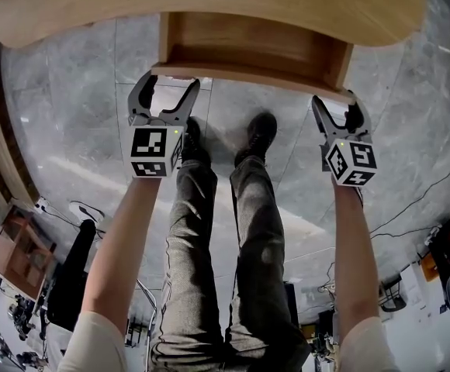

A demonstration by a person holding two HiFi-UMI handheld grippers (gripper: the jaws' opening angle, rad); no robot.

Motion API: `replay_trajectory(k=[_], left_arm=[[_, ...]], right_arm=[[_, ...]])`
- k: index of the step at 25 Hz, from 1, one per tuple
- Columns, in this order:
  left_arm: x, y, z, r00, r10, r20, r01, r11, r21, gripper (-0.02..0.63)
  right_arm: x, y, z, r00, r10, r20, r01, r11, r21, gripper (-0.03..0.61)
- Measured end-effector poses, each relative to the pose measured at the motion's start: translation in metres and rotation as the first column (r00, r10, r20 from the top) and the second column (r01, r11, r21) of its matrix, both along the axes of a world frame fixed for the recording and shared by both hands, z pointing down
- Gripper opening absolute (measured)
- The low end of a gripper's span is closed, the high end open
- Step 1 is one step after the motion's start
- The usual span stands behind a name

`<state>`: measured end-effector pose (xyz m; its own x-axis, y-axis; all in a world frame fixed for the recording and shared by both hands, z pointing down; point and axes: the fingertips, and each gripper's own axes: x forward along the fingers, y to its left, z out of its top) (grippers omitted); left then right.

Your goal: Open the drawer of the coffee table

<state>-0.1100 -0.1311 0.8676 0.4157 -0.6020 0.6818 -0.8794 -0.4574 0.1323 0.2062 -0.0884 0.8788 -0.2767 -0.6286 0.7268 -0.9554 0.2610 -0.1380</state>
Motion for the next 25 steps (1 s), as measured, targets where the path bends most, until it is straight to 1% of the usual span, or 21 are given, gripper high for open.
replay_trajectory(k=[5, 15, 19, 25], left_arm=[[0.001, -0.003, -0.009, 1.000, 0.002, -0.012, -0.002, 1.000, -0.001, 0.353], [0.002, -0.008, -0.025, 0.999, 0.031, 0.025, -0.030, 0.999, -0.013, 0.352], [0.002, -0.010, -0.040, 0.998, 0.040, 0.041, -0.040, 0.999, -0.004, 0.353], [0.006, -0.009, -0.081, 0.999, 0.028, 0.038, -0.028, 1.000, -0.006, 0.353]], right_arm=[[0.001, -0.001, -0.005, 1.000, -0.008, -0.003, 0.008, 1.000, 0.000, 0.379], [-0.001, -0.008, -0.027, 0.998, -0.048, -0.026, 0.048, 0.999, -0.002, 0.378], [0.001, -0.008, -0.041, 0.999, -0.034, -0.030, 0.034, 0.999, 0.000, 0.378], [0.006, 0.005, -0.081, 1.000, 0.003, -0.023, -0.004, 1.000, -0.013, 0.377]])
